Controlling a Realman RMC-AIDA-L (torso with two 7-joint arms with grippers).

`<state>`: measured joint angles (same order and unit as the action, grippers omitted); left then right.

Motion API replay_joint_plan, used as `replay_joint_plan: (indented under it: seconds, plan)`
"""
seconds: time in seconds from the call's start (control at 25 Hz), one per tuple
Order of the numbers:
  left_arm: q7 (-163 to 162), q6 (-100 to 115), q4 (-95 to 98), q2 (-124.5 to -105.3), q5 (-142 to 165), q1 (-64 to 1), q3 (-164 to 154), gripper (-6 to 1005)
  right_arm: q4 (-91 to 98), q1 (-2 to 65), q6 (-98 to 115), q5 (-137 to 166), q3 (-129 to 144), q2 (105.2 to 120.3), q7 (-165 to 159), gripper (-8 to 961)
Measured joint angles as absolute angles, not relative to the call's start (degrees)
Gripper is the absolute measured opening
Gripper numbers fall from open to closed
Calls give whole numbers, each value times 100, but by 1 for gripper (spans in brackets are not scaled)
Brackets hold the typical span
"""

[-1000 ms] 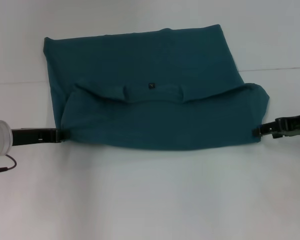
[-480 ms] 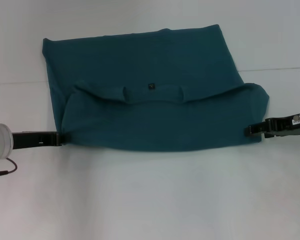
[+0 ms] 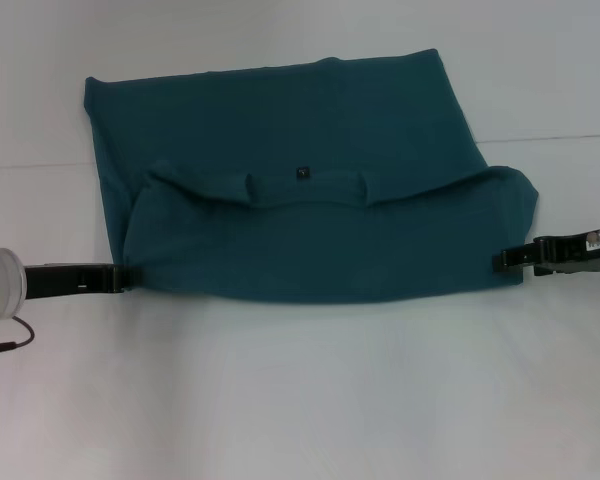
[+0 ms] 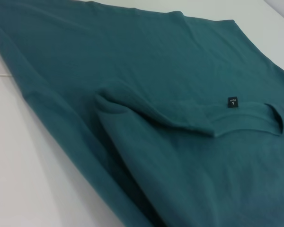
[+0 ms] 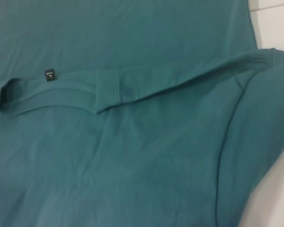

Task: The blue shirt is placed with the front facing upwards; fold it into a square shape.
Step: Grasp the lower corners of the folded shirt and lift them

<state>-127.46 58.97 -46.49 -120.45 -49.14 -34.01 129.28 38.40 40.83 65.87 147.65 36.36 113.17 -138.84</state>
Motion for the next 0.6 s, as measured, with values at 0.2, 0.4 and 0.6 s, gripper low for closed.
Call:
replay_joint_plan:
  seconds: [0.2,0.4,0.6]
  plan:
    - [-12738,5899,-4649,-12051,-4913,-3401,12928,75,3686,4141,6453,14761,3639,11324,-13875,751]
    - [-12736,5906,-4649,-12052,-4921,-3402,12929,75,3526,4211,6310,14762,3639,11339,-13876,748]
    - [-12728,5907,-4649,-12050,-4922,-3397,12929,74,3407,4264,6174,14784,3654,11347,-13875,739]
